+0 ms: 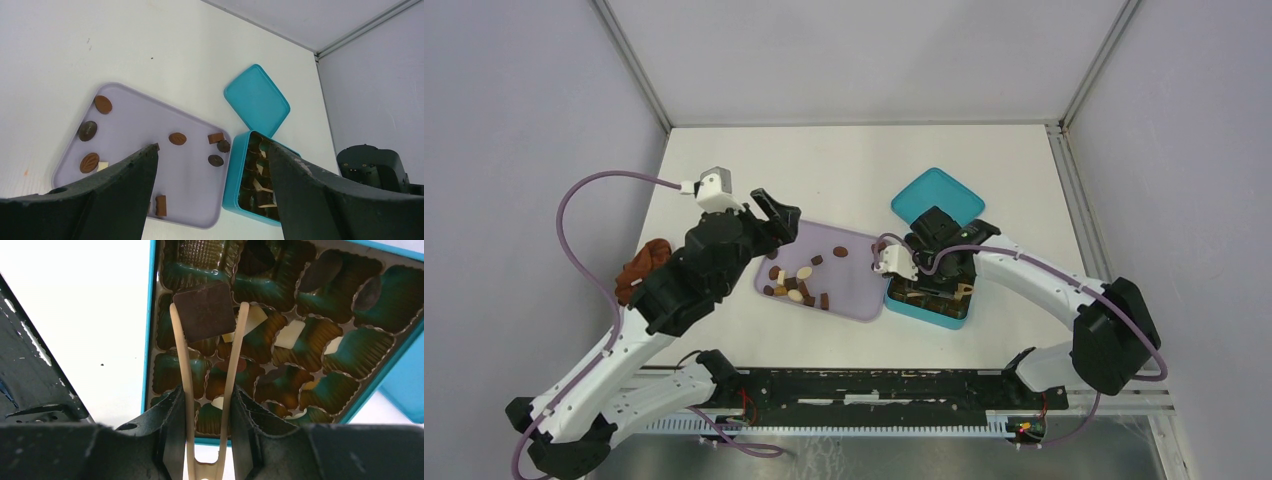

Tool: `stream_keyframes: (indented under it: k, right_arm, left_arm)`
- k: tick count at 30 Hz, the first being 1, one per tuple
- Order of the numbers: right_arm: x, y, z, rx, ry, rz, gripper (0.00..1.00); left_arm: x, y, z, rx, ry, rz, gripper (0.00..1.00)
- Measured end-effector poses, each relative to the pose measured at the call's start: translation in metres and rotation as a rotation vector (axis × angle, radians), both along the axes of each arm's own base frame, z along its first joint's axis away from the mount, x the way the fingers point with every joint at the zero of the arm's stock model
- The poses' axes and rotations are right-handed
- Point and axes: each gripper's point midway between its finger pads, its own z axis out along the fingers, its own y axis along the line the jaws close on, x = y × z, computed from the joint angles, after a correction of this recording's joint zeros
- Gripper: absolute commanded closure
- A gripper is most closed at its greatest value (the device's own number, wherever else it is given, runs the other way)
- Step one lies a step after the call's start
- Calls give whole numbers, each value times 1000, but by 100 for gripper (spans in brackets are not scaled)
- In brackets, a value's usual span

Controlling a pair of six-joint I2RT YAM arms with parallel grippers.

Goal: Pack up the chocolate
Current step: Place the fake chocolate in the packing box.

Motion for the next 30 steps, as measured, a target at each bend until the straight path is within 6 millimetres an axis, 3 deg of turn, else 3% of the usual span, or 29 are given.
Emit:
stream_keyframes:
  k: [8, 19, 30]
  right_arm:
    - [-2, 4, -14, -12, 53, 22, 61]
    - [6, 16, -12, 10, 61, 32, 50]
    - [12, 21, -7, 23, 52, 34, 56]
  left_arm:
    - [-3, 3, 5, -16, -16, 0, 14]
    - [-3, 3, 2, -11, -12, 0, 14]
    - [-3, 3, 1, -9, -9, 1, 14]
